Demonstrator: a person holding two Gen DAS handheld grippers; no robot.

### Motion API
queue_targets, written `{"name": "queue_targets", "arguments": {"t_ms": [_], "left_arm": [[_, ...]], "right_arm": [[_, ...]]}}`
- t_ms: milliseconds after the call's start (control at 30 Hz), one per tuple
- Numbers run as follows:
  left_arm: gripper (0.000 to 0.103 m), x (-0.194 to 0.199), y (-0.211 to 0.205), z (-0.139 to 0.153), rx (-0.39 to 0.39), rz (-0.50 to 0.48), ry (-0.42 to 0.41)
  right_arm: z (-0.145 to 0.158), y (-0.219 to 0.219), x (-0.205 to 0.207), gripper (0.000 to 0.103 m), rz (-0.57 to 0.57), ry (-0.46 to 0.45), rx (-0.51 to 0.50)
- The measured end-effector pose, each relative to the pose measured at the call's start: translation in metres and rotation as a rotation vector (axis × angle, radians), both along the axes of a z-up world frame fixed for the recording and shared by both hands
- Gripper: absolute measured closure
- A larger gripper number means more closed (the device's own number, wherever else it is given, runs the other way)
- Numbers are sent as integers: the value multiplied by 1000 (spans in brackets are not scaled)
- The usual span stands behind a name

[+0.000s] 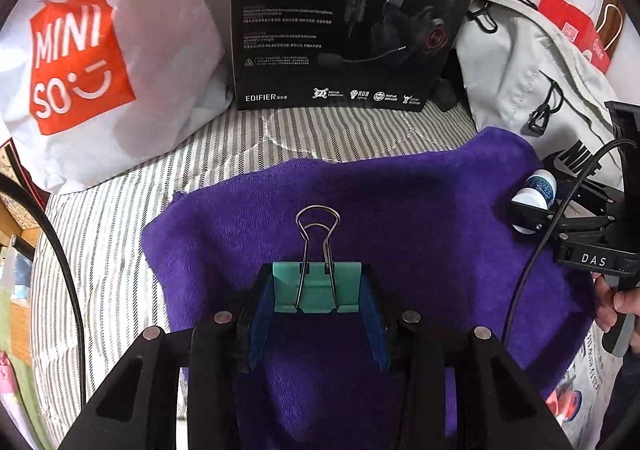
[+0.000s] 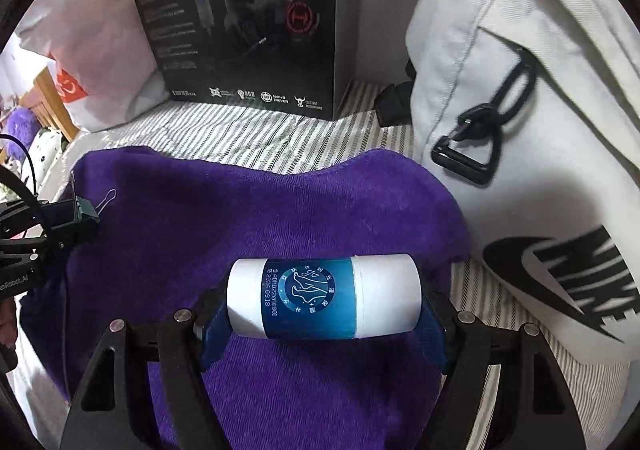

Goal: Organize rigid objects
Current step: 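Carry the clip over the purple towel with the left tool while the right tool carries the bottle there, then open the left tool to set the clip on the towel while the right tool releases the bottle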

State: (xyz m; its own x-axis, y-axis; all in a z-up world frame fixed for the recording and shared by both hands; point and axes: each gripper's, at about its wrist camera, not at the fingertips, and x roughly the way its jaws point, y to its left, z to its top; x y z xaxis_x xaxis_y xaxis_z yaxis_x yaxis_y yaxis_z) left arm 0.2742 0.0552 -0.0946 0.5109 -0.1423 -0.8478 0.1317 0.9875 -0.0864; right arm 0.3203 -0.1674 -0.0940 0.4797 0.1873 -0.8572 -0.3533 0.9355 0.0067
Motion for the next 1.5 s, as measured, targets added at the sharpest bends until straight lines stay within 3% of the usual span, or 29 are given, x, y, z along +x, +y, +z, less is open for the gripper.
{"name": "queue_targets", "arguments": {"t_ms": [500,567,700,833,1133,1500], "left_arm": [[64,13,-10,-9,95,-21,34],[61,13,-13,-9,111,-20,40],[45,8,-11,-8,128,-3,57],[35,-6,-17,-8,153,-18,80],[29,-62,-18,10,123,17,63],[29,-146,-15,28,52,31,-6]], "right_arm": [[-15,16,15,27,15,62,-38],[-16,17,18,24,24,76,-44],[-15,18,11,23,27,98,-60],[-11,17,-7,22,24,93,-91],[22,-7,-63,12,-38,33,-88],[56,-47,-169,12,-98,-27,64]]}}
